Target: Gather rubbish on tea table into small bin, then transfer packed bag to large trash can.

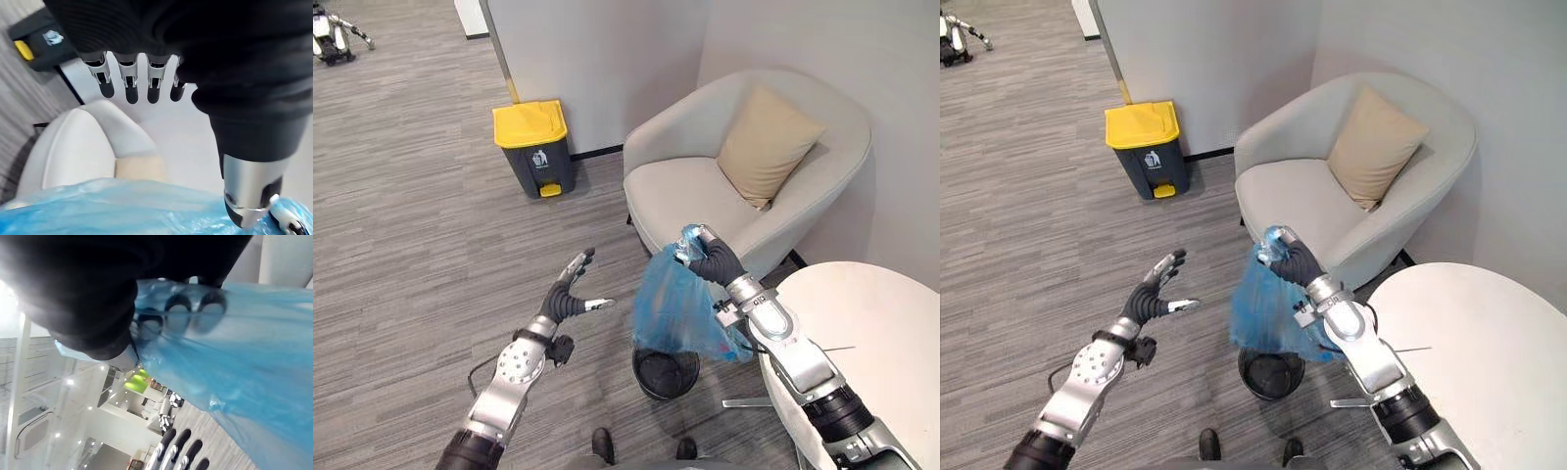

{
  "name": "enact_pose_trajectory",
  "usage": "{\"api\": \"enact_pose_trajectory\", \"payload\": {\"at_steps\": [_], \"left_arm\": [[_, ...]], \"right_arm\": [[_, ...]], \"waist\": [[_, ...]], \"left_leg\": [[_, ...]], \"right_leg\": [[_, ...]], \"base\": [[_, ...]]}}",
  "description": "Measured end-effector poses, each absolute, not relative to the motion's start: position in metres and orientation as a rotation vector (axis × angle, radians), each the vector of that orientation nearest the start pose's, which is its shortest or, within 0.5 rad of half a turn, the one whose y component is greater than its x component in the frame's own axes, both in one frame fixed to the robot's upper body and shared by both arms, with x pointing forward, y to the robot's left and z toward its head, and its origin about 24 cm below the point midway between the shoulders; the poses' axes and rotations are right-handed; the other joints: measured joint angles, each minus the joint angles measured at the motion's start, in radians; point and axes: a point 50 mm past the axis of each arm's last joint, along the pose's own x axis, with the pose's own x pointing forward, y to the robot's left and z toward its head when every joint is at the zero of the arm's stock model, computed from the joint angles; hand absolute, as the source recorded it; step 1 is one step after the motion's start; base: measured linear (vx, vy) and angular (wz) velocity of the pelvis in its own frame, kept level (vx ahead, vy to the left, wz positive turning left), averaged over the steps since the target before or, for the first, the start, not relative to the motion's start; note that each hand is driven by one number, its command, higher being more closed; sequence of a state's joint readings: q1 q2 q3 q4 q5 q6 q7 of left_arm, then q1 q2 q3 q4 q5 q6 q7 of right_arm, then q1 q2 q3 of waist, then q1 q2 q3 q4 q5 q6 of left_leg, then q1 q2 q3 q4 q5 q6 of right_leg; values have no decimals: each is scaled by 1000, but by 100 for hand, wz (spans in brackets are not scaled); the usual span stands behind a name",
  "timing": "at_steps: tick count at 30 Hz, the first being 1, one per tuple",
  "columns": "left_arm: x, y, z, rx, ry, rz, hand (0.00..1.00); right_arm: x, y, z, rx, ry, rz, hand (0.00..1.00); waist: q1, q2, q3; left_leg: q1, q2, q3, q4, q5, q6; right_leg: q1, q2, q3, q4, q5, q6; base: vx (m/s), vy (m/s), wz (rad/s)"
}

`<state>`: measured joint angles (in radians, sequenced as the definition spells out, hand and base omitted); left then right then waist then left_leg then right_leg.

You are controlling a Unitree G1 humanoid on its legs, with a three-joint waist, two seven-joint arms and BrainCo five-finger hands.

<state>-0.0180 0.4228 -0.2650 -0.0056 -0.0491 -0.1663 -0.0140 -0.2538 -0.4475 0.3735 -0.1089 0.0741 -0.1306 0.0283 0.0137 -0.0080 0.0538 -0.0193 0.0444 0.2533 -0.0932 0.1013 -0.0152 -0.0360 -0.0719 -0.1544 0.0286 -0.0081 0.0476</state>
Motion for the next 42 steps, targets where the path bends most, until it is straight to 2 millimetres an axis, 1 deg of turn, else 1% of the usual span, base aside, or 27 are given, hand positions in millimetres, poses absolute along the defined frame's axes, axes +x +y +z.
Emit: {"api": "enact_pose_trajectory", "payload": {"at_steps": [2,4,8,10,14,17,20,23,27,28,29,30,31,32,36,40,41,42], "left_arm": [[252,148,64,372,-170,-374,0],[252,142,67,380,-189,-411,0],[251,129,66,403,-194,-492,0],[250,127,64,404,-190,-506,0],[250,119,51,396,-145,-506,0],[251,113,42,423,-121,-499,0],[251,105,42,427,-133,-471,0],[253,107,37,450,-125,-437,0],[254,113,31,471,-112,-397,0],[254,113,26,464,-96,-385,0],[256,112,13,474,-47,-382,0],[257,111,6,483,-15,-386,0],[260,111,-12,502,91,-392,0],[259,109,-14,499,104,-392,0],[259,98,-5,482,63,-409,0],[257,87,-2,467,42,-437,0],[257,86,-2,469,41,-442,100],[256,83,-2,498,32,-458,100]], "right_arm": [[276,-111,128,-359,-402,507,100],[277,-105,132,-353,-417,539,100],[276,-98,134,-338,-420,599,100],[276,-94,134,-332,-420,616,100],[273,-83,134,-291,-425,650,100],[272,-67,140,-244,-453,684,100],[272,-57,147,-188,-480,698,100],[271,-47,154,-135,-500,724,100],[268,-42,151,-81,-466,769,100],[266,-38,149,-66,-453,786,100],[264,-34,147,-56,-442,805,100],[263,-33,146,-52,-439,815,100],[259,-24,148,-48,-446,859,100],[257,-18,150,-23,-447,884,100],[256,-11,155,36,-457,896,100],[257,-7,163,40,-481,893,100],[257,-6,163,36,-482,895,100],[257,-5,163,34,-482,896,100]], "waist": [[0,0,-1],[-1,1,-2],[-2,5,-17],[-3,6,-19],[0,5,-34],[-1,4,-35],[2,4,-35],[2,3,-37],[3,-3,-42],[3,-3,-42],[3,-1,-45],[4,-1,-47],[2,-1,-48],[1,-4,-51],[2,-5,-52],[4,-5,-52],[3,-5,-52],[4,-5,-52]], "left_leg": [[5,0,0,0,0,0],[11,-1,0,0,0,0],[15,-1,-2,-2,0,0],[16,-1,-2,-2,0,0],[16,0,-2,-3,0,0],[16,-3,-2,-3,4,-1],[17,-4,-5,-4,7,0],[19,-4,-6,-10,10,0],[18,4,-10,-10,8,-1],[17,4,-11,-10,8,-2],[17,5,-12,-10,6,-6],[16,5,-13,-10,6,-6],[14,6,-15,-10,6,-7],[10,7,-15,-10,6,-8],[3,8,-18,-10,11,-4],[2,6,-20,-4,12,-4],[2,6,-20,-4,12,-4],[2,6,-20,-4,12,-4]], "right_leg": [[4,0,6,-5,6,0],[8,1,18,-16,14,0],[14,1,30,-34,26,3],[14,1,34,-34,29,3],[16,2,38,-43,38,2],[19,2,40,-49,46,3],[17,1,39,-43,46,3],[15,0,40,-34,45,4],[15,0,40,-34,46,4],[14,1,40,-34,46,3],[14,1,40,-35,46,3],[14,1,40,-35,46,3],[13,0,40,-38,46,3],[13,-1,42,-41,50,1],[14,1,42,-48,55,2],[14,7,41,-52,55,2],[14,7,41,-52,55,2],[14,7,41,-53,55,2]], "base": [[7,10,-8],[3,9,-17],[-9,12,-10],[-17,10,-5],[-5,5,-2],[0,0,0],[0,0,0],[-39,18,1],[-10,4,0],[0,0,0],[0,0,0],[0,0,0],[0,0,0],[0,0,0],[16,1,1],[42,1,0],[0,0,0],[0,0,0]]}}
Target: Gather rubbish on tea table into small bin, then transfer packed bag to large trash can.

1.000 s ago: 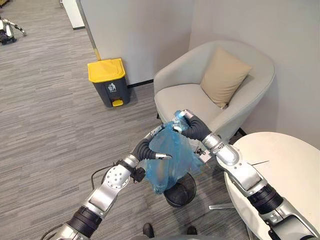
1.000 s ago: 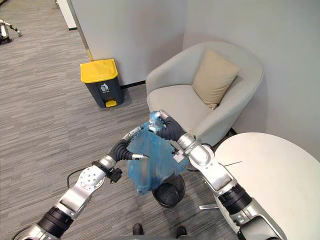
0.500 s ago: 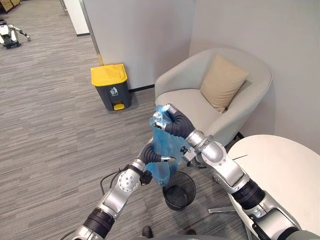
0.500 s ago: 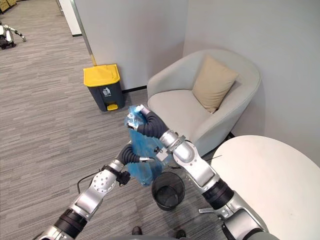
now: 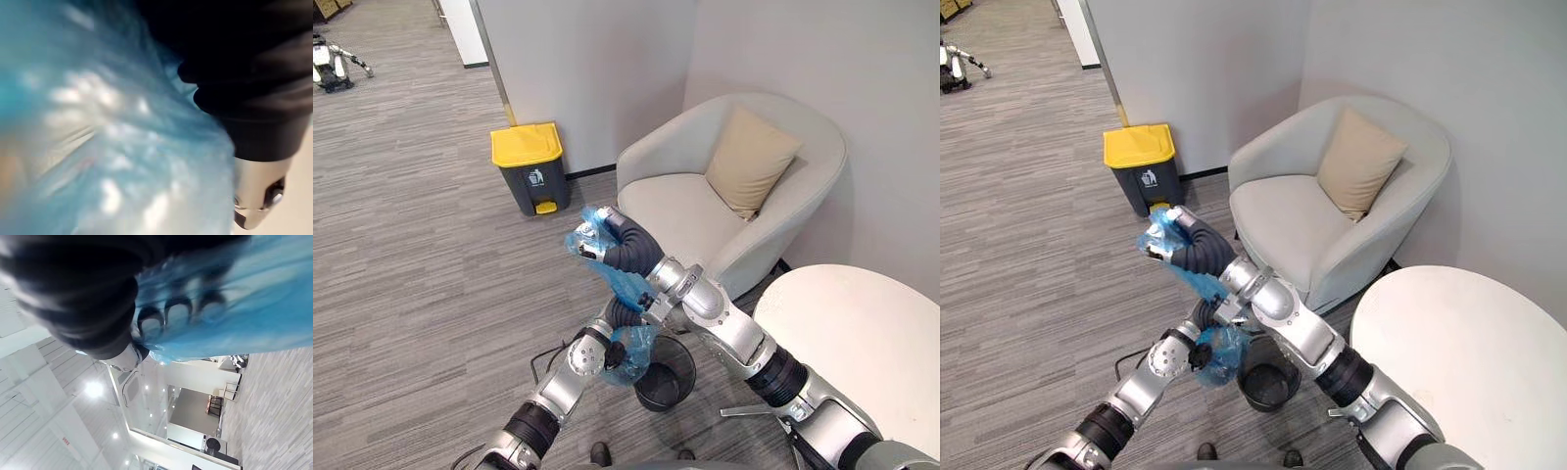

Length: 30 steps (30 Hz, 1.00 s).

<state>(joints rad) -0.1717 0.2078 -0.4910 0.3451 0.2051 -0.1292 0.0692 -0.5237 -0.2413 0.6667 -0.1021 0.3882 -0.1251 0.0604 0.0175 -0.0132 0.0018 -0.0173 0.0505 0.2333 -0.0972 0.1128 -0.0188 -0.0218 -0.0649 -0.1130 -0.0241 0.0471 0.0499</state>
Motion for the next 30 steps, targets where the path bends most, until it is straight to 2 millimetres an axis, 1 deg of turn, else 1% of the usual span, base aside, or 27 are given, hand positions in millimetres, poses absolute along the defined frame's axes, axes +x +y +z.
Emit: {"api": "enact_pose_trajectory", "payload": {"at_steps": [4,8,12,18,22,26,27,30], "left_arm": [[254,77,-3,526,23,-483,100],[254,73,-6,507,31,-463,100],[259,73,-1,495,18,-439,100],[263,78,1,460,24,-387,100],[266,87,3,447,29,-334,100],[266,93,2,425,43,-302,100],[266,94,1,416,49,-296,100],[262,100,-3,384,76,-267,100]], "right_arm": [[256,-3,163,40,-475,893,100],[256,1,164,59,-469,901,100],[258,7,168,81,-470,914,100],[256,11,170,113,-470,926,100],[255,13,170,130,-469,935,100],[252,14,166,150,-460,945,100],[251,14,165,156,-458,944,0],[249,11,156,153,-438,926,0]], "waist": [[0,0,0],[-3,0,0],[-1,0,0],[-2,0,0],[-3,0,0],[-3,0,0],[-3,-1,0],[-4,-4,-3]], "left_leg": [[0,0,0,0,0,0],[1,1,0,-1,0,0],[2,1,0,-1,0,0],[2,1,0,0,0,0],[3,2,0,0,0,0],[5,2,0,-1,0,0],[5,2,0,-1,0,0],[6,2,0,-6,0,0]], "right_leg": [[-1,1,0,0,0,0],[-1,1,2,0,0,0],[-1,1,2,0,0,0],[-1,2,3,-5,1,-2],[0,3,3,-6,2,-2],[1,2,3,-6,2,-2],[2,2,3,-6,2,-2],[2,-1,3,-6,2,-2]], "base": [[0,0,0],[0,0,0],[0,0,0],[0,0,0],[0,0,0],[0,0,0],[0,0,0],[0,0,0]]}}
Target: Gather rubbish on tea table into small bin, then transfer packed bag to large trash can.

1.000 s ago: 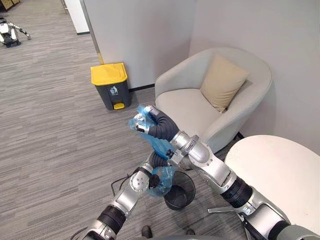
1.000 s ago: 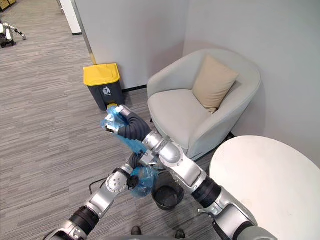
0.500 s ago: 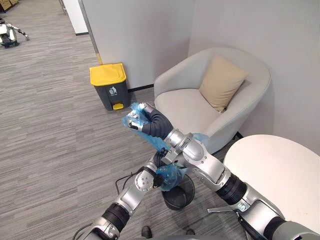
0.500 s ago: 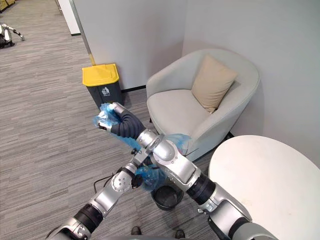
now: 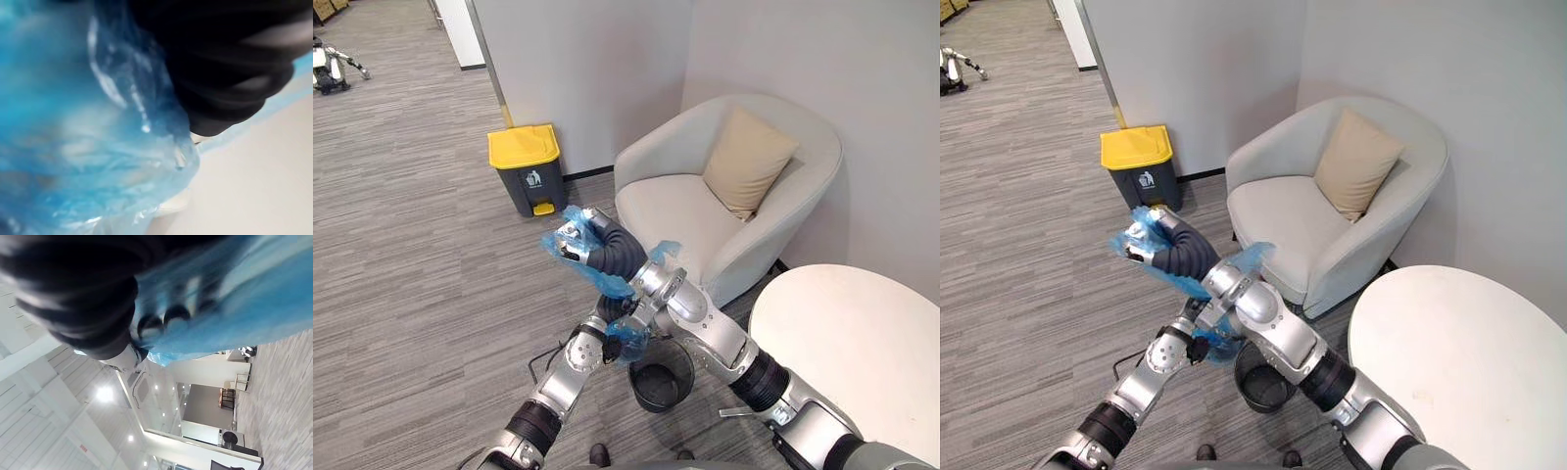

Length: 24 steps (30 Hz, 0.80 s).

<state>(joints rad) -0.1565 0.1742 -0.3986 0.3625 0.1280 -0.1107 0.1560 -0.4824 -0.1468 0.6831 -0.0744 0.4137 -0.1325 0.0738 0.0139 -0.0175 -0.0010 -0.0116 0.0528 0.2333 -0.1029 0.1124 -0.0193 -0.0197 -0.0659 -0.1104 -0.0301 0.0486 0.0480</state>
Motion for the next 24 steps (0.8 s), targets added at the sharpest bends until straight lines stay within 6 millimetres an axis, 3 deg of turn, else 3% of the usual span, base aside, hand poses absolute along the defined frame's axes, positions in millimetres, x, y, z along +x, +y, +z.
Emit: {"api": "enact_pose_trajectory", "payload": {"at_steps": [6,11,18,24], "left_arm": [[257,122,-3,344,93,-164,100],[252,152,-4,327,111,-21,100],[242,192,-8,359,148,126,100],[233,208,-12,361,179,199,100]], "right_arm": [[246,-2,133,-6,-434,875,0],[256,-32,119,-313,-454,767,0],[266,-74,120,-750,-586,614,0],[259,-91,121,-823,-621,521,0]], "waist": [[-1,-14,-9],[0,-21,-14],[2,-29,-16],[4,-32,-15]], "left_leg": [[1,0,0,0,0,0],[1,0,0,-1,0,-1],[1,1,0,-1,-3,-5],[-1,0,0,-1,-4,-4]], "right_leg": [[0,-3,0,1,0,0],[1,-5,0,7,-1,2],[2,-4,-1,8,-1,2],[1,-4,-1,7,-2,3]], "base": [[0,0,0],[0,0,0],[0,0,0],[0,0,0]]}}
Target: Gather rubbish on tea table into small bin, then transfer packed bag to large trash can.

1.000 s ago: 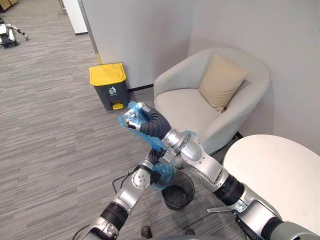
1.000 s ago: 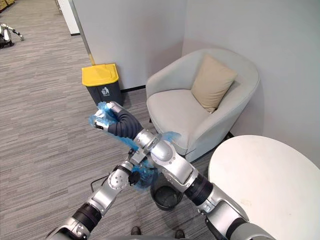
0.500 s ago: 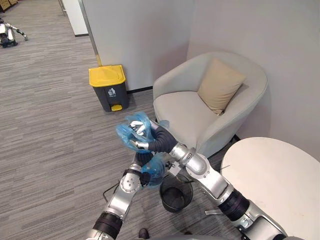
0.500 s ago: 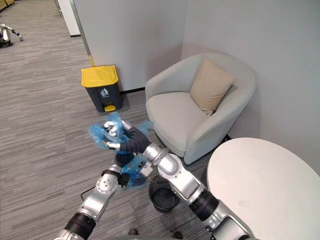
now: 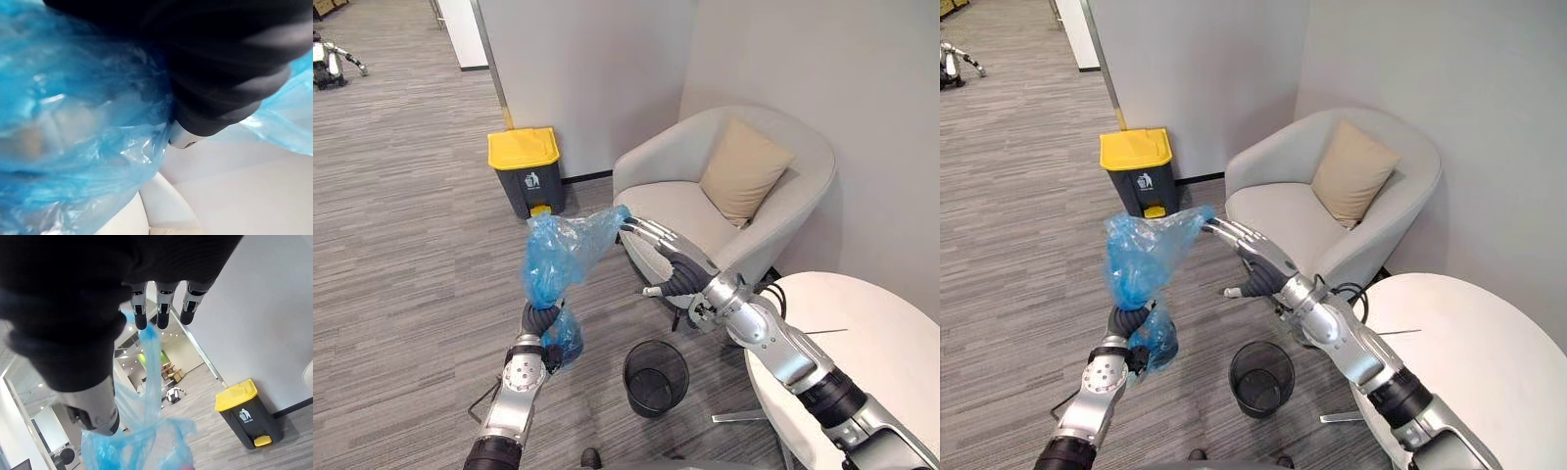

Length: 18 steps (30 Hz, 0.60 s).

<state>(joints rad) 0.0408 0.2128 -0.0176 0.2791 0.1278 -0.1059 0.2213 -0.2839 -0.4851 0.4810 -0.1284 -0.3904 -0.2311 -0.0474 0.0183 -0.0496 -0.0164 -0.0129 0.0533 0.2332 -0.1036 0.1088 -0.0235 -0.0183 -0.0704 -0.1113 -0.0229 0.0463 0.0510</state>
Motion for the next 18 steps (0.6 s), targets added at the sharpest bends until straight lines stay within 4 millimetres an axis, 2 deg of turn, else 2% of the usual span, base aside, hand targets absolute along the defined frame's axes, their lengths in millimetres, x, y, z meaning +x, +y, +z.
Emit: {"api": "enact_pose_trajectory", "payload": {"at_steps": [3,6,9,11,15,17,18], "left_arm": [[224,220,-18,362,212,246,100],[213,231,-26,361,258,288,100],[200,240,-42,355,346,324,100],[190,244,-56,345,423,341,100],[166,256,-76,319,545,393,100],[159,257,-81,313,577,403,100],[149,259,-88,308,627,405,100]], "right_arm": [[255,-106,112,-810,-568,449,0],[247,-123,94,-745,-456,359,0],[241,-136,60,-623,-270,280,0],[237,-148,23,-540,-65,220,0],[223,-161,-24,-446,184,174,0],[218,-166,-36,-430,251,160,0],[211,-174,-54,-407,346,127,0]], "waist": [[0,0,0],[0,0,0],[-5,1,1],[-5,1,2],[-4,8,23],[-4,12,28],[-3,15,30]], "left_leg": [[-1,0,-1,0,0,1],[-2,0,-2,0,0,0],[-1,-3,-5,0,-1,-1],[-2,-4,-14,0,-3,-4],[-1,-9,-25,0,-4,-3],[-1,-11,-30,0,-5,-1],[-2,-14,-34,0,-7,-1]], "right_leg": [[0,0,0,0,0,0],[0,0,-2,0,-1,1],[-1,0,-5,0,-6,1],[0,-1,-15,-1,-10,2],[7,-3,-26,-4,-13,6],[13,-4,-27,-10,-13,6],[15,-6,-28,-14,-14,8]], "base": [[0,0,0],[0,0,0],[0,0,2],[0,0,12],[0,7,9],[8,22,11],[22,24,8]]}}
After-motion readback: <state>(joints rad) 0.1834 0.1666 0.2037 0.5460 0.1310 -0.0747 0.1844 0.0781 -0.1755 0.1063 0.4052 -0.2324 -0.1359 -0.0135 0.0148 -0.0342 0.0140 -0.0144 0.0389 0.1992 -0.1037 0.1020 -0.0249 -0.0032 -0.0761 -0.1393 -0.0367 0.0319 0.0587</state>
